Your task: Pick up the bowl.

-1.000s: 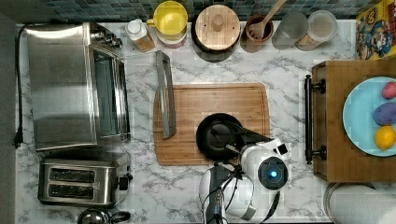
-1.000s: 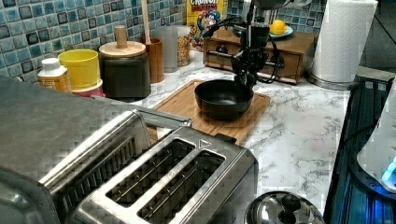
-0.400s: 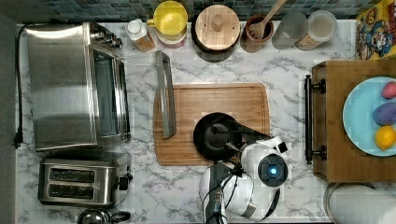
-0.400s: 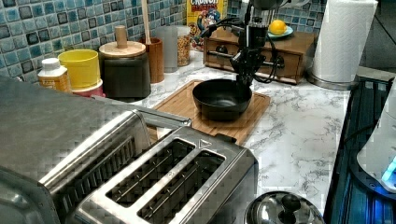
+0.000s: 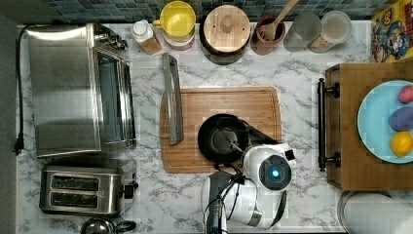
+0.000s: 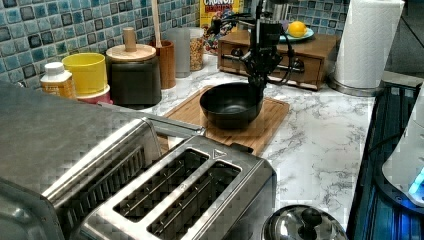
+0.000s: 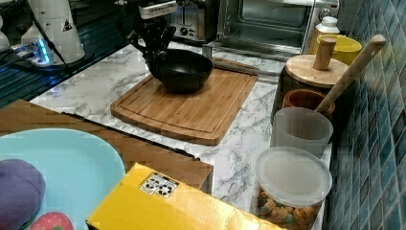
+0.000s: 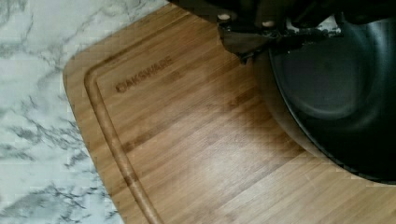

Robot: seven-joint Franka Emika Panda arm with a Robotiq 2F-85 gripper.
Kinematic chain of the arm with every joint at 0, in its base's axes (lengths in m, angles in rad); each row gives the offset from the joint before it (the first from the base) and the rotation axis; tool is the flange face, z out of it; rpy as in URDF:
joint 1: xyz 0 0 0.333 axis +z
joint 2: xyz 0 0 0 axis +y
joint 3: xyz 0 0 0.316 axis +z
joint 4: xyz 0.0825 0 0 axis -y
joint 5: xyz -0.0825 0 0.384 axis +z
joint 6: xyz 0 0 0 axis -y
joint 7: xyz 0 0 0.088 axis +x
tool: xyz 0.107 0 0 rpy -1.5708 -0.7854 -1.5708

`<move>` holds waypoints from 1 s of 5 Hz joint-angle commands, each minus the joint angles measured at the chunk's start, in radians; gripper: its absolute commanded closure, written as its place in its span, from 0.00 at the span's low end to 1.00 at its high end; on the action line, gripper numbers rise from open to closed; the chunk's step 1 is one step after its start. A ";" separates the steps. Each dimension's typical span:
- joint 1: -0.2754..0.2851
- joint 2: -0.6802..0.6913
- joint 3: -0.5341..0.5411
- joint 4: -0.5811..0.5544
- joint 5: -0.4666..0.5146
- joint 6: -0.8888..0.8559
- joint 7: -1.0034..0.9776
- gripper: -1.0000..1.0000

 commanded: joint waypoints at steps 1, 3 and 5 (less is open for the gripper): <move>0.005 -0.031 0.077 0.539 -0.132 -0.268 0.141 1.00; 0.064 -0.034 0.132 0.629 -0.140 -0.476 -0.049 1.00; 0.103 -0.053 0.121 0.591 -0.140 -0.509 -0.087 1.00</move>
